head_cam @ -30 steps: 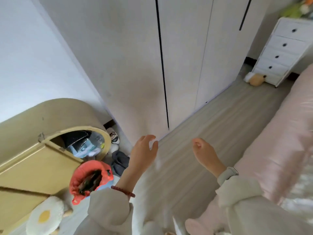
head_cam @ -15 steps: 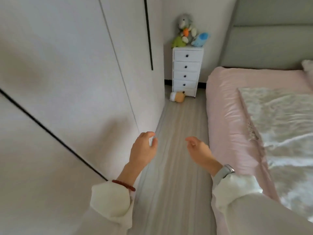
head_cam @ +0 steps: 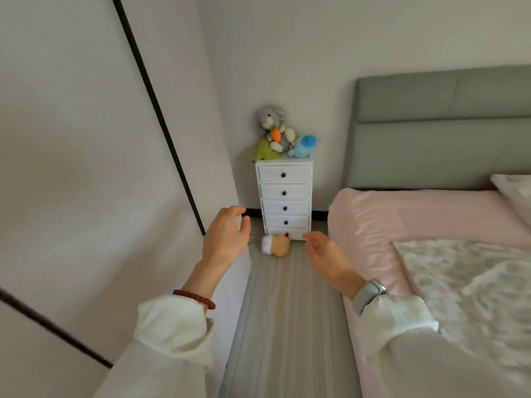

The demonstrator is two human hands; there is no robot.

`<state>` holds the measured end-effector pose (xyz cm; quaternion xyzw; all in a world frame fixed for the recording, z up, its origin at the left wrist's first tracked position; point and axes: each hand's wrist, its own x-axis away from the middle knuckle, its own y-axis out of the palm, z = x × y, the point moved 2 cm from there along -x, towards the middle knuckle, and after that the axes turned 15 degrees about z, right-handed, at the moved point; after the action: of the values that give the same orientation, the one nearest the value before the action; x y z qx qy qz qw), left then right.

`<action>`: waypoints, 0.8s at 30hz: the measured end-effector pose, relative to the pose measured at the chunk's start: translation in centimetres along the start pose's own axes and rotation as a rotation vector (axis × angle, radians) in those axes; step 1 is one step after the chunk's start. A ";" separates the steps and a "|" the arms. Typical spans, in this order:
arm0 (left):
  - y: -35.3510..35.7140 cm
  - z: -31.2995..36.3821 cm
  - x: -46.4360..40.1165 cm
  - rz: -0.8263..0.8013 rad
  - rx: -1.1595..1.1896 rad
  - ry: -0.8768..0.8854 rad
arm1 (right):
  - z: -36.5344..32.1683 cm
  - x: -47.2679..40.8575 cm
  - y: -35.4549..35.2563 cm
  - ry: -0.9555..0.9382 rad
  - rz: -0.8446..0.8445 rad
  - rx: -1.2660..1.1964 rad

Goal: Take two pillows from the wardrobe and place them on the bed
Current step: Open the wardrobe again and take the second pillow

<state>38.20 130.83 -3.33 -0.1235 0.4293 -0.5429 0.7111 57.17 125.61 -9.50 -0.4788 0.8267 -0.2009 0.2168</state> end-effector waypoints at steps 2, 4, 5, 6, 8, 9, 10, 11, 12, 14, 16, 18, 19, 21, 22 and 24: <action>0.3 0.5 -5.6 0.097 -0.035 -0.012 | -1.8 -5.7 1.2 -0.038 -0.013 -0.029; 0.0 0.4 -10.5 0.210 -0.086 -0.020 | -4.1 -10.5 3.0 -0.092 -0.039 -0.056; -0.3 0.2 -12.8 0.276 -0.107 -0.031 | -5.4 -12.6 4.1 -0.131 -0.051 -0.073; -0.6 -0.1 -15.0 0.345 -0.120 -0.048 | -6.8 -14.7 5.2 -0.185 -0.054 -0.091; -1.3 -0.8 -18.6 0.475 -0.138 -0.080 | -9.7 -18.5 7.4 -0.327 -0.054 -0.125; -1.5 -1.1 -20.1 0.531 -0.149 -0.086 | -11.3 -20.3 8.5 -0.406 -0.059 -0.144; -1.7 -1.4 -21.5 0.582 -0.162 -0.083 | -13.1 -22.1 9.6 -0.495 -0.059 -0.159; -1.8 -1.7 -22.8 0.631 -0.175 -0.081 | -14.9 -23.8 10.6 -0.596 -0.049 -0.164; -2.0 -1.9 -24.0 0.677 -0.185 -0.084 | -16.8 -25.4 11.6 -0.701 -0.032 -0.157; -2.5 -2.2 -26.0 0.764 -0.202 -0.084 | -20.8 -28.2 13.4 -0.888 -0.008 -0.142; -2.9 -2.4 -27.4 0.849 -0.222 -0.088 | -24.5 -30.2 14.9 -1.064 -0.002 -0.142; -3.2 -2.5 -28.2 0.907 -0.263 -0.111 | -27.4 -31.5 16.3 -1.244 0.002 -0.146; -3.2 -2.5 -28.5 0.918 -0.302 -0.133 | -28.4 -31.9 17.2 -1.327 -0.003 -0.137; -3.0 -2.5 -28.8 0.932 -0.408 -0.174 | -29.6 -32.2 18.9 -1.443 -0.011 -0.109; -2.9 -2.5 -28.9 0.944 -0.458 -0.189 | -29.8 -32.4 19.8 -1.470 -0.009 -0.104; -2.8 -2.3 -29.2 0.975 -0.523 -0.218 | -29.9 -32.7 21.1 -1.493 -0.006 -0.118</action>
<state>33.46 156.05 10.98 -0.1384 0.4810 -0.0112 0.8657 40.48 167.81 9.25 -0.5009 0.4677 0.2217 0.6937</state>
